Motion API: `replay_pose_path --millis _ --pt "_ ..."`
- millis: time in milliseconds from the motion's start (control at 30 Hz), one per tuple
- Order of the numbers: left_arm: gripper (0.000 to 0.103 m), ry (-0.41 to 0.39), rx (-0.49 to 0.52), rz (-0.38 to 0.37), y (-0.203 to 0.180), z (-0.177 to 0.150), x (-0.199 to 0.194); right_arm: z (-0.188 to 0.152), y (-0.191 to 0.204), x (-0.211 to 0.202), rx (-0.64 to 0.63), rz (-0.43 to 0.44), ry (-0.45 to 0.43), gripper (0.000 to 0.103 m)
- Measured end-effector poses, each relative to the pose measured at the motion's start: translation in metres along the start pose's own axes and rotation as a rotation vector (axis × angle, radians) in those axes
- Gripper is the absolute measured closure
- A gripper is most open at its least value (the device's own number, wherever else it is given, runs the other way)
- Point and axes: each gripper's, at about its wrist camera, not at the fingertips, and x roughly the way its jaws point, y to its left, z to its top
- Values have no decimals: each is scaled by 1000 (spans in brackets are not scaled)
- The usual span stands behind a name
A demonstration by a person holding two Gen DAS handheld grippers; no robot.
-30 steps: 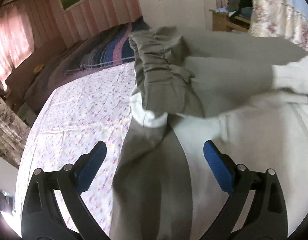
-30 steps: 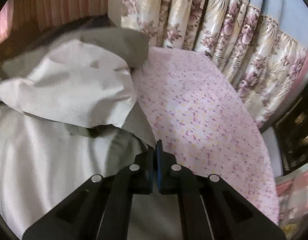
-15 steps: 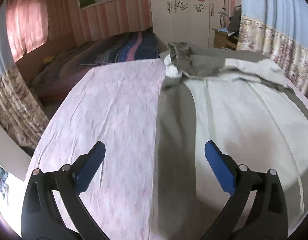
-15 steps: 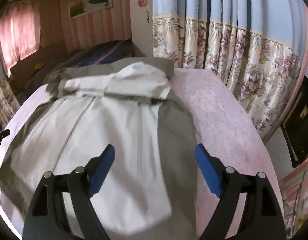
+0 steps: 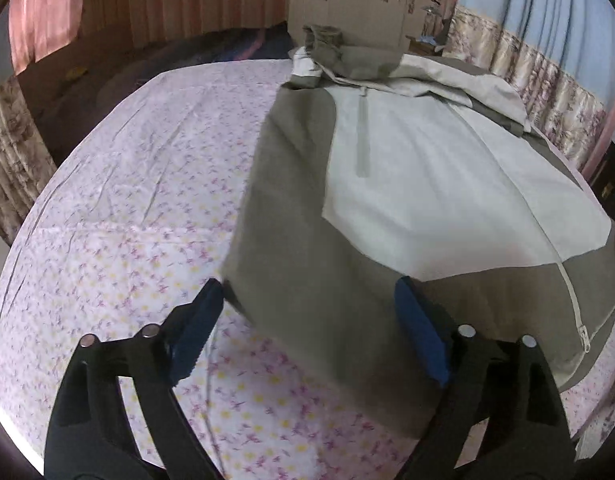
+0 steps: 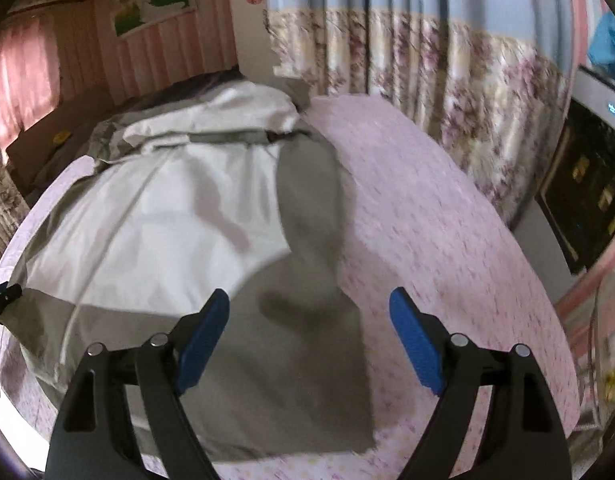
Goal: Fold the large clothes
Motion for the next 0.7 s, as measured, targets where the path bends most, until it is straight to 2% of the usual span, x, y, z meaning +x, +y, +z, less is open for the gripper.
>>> replay_pose_path --millis 100,167,200,233,267,300,333,400,433,467,500,533,567,700 --pt "15 24 -27 -15 -5 4 7 -11 -6 6 40 50 42 20" --pt "15 35 -28 -21 -10 6 12 -18 -3 14 32 53 67 21" --pt "13 38 -25 -25 -11 5 14 -21 0 18 22 57 77 29" --pt "11 43 -17 -17 -14 6 17 -23 3 21 11 65 84 44" --pt "10 38 -12 3 -17 7 18 -24 6 22 3 57 84 54" --pt "10 31 -7 20 -20 7 18 -25 10 22 -7 45 80 71" --pt "10 26 8 33 -24 8 18 -25 12 21 -11 50 75 83" --pt "12 23 16 34 -27 9 18 -21 17 19 -19 87 63 86" --pt "24 25 -1 20 -26 11 19 -20 20 18 -32 93 57 87" --pt "51 29 -19 5 -24 13 19 -18 24 17 -50 96 50 88" --pt "64 34 -27 2 -24 15 19 -15 29 14 -67 104 34 88" --pt "86 37 -17 2 -25 19 19 -12 32 10 -76 115 16 89" --pt "97 46 3 -6 -26 23 17 -9 34 6 -86 124 -3 89" --pt "100 -39 64 -29 -27 44 -27 17 22 -28 -42 168 -110 89"
